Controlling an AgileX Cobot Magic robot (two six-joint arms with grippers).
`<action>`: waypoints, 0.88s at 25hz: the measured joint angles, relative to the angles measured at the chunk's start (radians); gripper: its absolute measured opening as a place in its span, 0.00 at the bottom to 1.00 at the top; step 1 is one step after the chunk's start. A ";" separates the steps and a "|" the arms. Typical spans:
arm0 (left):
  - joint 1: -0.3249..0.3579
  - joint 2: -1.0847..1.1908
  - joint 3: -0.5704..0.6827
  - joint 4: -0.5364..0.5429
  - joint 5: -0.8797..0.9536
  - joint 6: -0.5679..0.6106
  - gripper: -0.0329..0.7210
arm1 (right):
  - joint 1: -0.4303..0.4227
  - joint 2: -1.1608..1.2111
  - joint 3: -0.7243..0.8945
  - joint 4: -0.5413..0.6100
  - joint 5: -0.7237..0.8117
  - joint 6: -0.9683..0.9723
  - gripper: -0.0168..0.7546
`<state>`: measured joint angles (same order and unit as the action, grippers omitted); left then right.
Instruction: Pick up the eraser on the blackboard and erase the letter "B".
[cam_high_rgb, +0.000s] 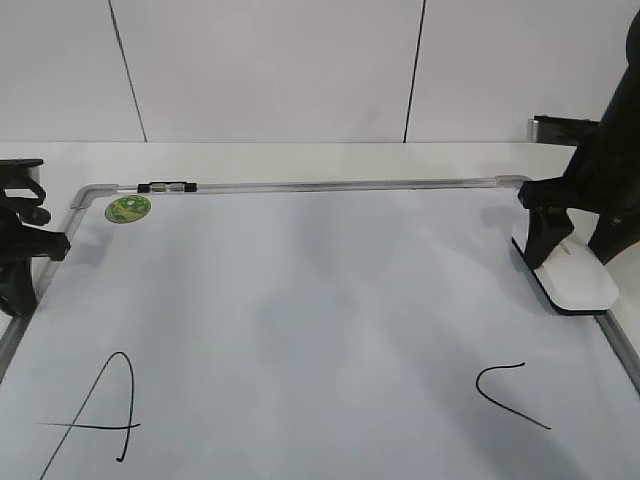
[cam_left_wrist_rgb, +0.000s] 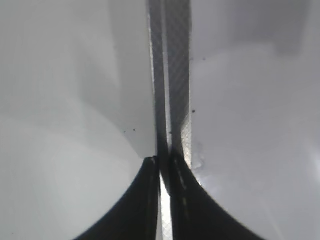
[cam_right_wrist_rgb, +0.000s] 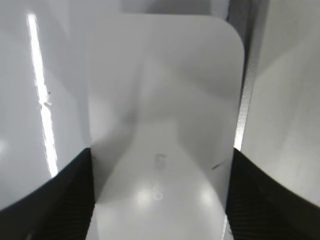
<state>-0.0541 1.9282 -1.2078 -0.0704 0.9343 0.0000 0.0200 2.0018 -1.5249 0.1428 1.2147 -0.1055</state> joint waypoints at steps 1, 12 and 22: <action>0.000 0.000 0.000 0.000 0.000 0.000 0.07 | 0.000 0.000 0.000 0.000 0.000 0.000 0.73; 0.000 0.000 0.000 0.000 0.001 0.000 0.07 | 0.000 0.000 0.000 0.000 0.000 0.002 0.86; 0.000 0.000 0.000 0.000 0.002 0.000 0.07 | 0.000 0.000 -0.028 -0.010 0.000 0.008 0.84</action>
<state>-0.0541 1.9282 -1.2078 -0.0704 0.9365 0.0000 0.0200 2.0018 -1.5528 0.1330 1.2147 -0.0971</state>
